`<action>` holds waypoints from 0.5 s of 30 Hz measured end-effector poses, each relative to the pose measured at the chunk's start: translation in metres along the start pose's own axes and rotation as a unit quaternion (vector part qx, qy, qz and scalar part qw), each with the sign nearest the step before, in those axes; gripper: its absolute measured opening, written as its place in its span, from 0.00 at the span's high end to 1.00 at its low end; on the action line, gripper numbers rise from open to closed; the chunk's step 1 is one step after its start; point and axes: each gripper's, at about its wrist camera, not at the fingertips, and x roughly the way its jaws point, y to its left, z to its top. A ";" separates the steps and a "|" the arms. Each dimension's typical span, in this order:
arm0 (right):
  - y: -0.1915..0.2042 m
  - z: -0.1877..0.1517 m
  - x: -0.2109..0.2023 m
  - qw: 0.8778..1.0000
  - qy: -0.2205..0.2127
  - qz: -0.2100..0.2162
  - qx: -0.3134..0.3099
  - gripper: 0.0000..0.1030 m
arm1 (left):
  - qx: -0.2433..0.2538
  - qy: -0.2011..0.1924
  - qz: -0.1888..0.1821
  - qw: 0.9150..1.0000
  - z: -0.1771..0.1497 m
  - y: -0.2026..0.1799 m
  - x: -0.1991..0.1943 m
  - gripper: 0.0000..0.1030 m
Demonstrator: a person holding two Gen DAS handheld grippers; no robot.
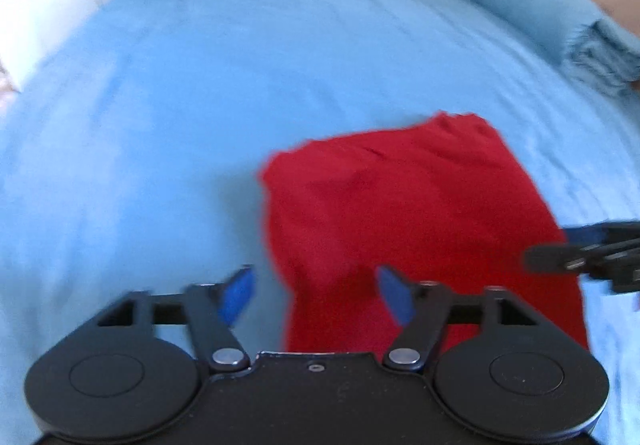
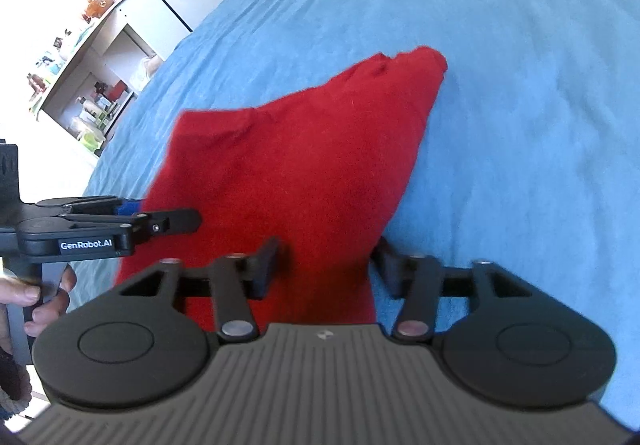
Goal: Fold small clothes
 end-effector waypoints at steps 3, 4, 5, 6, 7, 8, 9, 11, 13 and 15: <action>0.014 0.006 -0.025 0.999 -0.031 -0.034 -0.025 0.02 | 0.006 -0.005 0.039 0.999 -0.007 0.012 -0.014 0.14; 0.021 0.006 -0.030 0.997 -0.036 -0.059 -0.036 0.00 | 0.006 -0.001 0.047 0.999 -0.009 0.014 -0.012 0.14; 0.025 0.006 -0.033 0.994 -0.036 -0.092 -0.050 0.00 | 0.004 0.003 0.053 0.999 -0.012 0.016 -0.009 0.14; 0.030 0.004 -0.033 0.990 -0.028 -0.121 -0.065 0.00 | 0.002 0.005 0.053 0.999 -0.015 0.017 -0.005 0.14; 0.032 0.002 -0.030 0.987 -0.018 -0.142 -0.074 0.00 | -0.002 0.005 0.054 0.999 -0.019 0.018 -0.001 0.14; 0.032 -0.003 -0.027 0.985 -0.012 -0.156 -0.077 0.00 | -0.005 0.003 0.056 0.998 -0.023 0.019 0.002 0.14; 0.030 -0.008 -0.023 0.983 -0.010 -0.163 -0.077 0.00 | -0.006 0.000 0.059 0.998 -0.027 0.021 0.006 0.14; 0.024 -0.019 -0.016 0.983 -0.012 -0.168 -0.074 0.00 | -0.004 -0.008 0.065 0.998 -0.033 0.020 0.015 0.13; 0.018 -0.025 -0.011 0.984 -0.023 -0.163 -0.065 0.00 | -0.007 -0.021 0.067 0.997 -0.039 0.018 0.022 0.12; 0.011 -0.031 -0.007 0.985 -0.036 -0.158 -0.059 0.00 | -0.014 -0.039 0.065 0.997 -0.045 0.021 0.024 0.12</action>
